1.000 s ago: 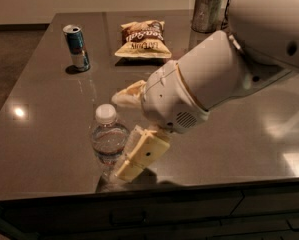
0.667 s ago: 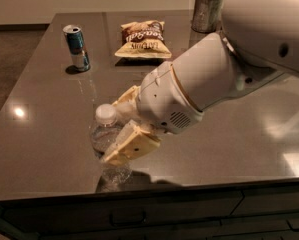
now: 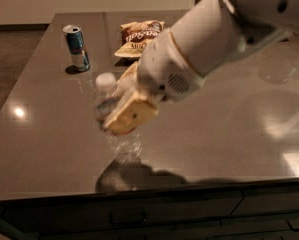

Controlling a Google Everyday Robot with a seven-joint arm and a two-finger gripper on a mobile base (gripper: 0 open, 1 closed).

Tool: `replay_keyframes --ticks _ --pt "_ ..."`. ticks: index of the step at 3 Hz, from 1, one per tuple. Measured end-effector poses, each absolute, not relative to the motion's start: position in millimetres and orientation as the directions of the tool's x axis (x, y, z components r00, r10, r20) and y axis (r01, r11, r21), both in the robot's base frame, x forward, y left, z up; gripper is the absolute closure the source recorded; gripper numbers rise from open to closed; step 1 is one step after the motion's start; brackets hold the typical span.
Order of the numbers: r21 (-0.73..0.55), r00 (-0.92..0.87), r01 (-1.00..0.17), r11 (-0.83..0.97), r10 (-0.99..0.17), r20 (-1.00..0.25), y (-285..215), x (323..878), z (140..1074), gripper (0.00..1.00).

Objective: Knock water bottle over

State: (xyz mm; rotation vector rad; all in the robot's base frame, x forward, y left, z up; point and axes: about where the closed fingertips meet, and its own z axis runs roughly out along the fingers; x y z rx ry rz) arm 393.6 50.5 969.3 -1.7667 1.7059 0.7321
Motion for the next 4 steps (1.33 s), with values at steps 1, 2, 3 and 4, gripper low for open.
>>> replay_keyframes --ticks 1,2,3,4 --pt "-0.022 -0.012 -0.999 0.032 -0.781 -0.624 40 427 981 1.00" --pt "-0.008 -0.077 -0.996 0.091 -0.881 -0.466 26 454 979 1.00" --pt "-0.045 -0.078 -0.994 0.095 -0.954 -0.290 8 477 959 1.00" --pt "-0.112 -0.047 -0.992 0.060 -0.993 -0.113 -11 505 933 1.00"
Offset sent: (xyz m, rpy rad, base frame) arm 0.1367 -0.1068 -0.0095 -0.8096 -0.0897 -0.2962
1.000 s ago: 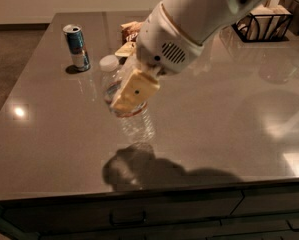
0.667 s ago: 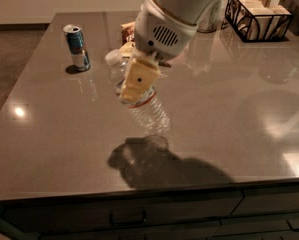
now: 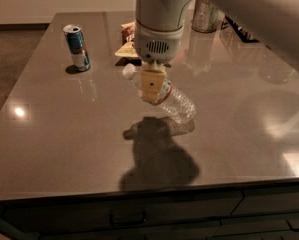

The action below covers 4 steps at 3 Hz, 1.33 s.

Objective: Knock water bottle over

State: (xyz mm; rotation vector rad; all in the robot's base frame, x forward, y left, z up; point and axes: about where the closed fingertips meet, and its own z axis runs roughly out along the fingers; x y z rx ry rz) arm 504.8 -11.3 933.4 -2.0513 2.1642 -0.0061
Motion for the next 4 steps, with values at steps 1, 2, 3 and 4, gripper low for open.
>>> replay_keyframes --ticks 1,2,3,4 --pt "-0.181 -0.020 -0.983 0.014 -0.999 0.032 -27 527 918 0.85" --pt "-0.213 0.009 -0.976 -0.038 -0.991 0.135 -35 543 910 0.61" --pt "-0.206 0.049 -0.975 -0.089 -0.980 0.191 -36 549 900 0.38" --pt "-0.172 0.092 -0.977 -0.129 -0.974 0.207 -34 546 885 0.14"
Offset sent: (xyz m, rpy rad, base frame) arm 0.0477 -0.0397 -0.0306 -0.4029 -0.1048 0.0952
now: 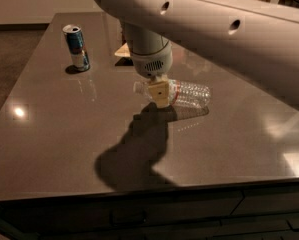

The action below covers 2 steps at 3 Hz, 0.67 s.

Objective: Knock water bottle over

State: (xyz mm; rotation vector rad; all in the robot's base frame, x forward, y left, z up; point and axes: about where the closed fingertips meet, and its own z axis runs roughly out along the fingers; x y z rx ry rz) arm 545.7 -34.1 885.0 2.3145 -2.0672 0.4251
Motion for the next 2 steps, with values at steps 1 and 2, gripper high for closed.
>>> replay_keyframes --ticks 1,2 --pt "-0.126 0.125 -0.980 -0.152 -0.972 0.200 -32.3 538.6 869.2 0.00" --pt "-0.141 0.125 -0.978 -0.153 -0.974 0.191 -29.9 541.5 869.4 0.00"
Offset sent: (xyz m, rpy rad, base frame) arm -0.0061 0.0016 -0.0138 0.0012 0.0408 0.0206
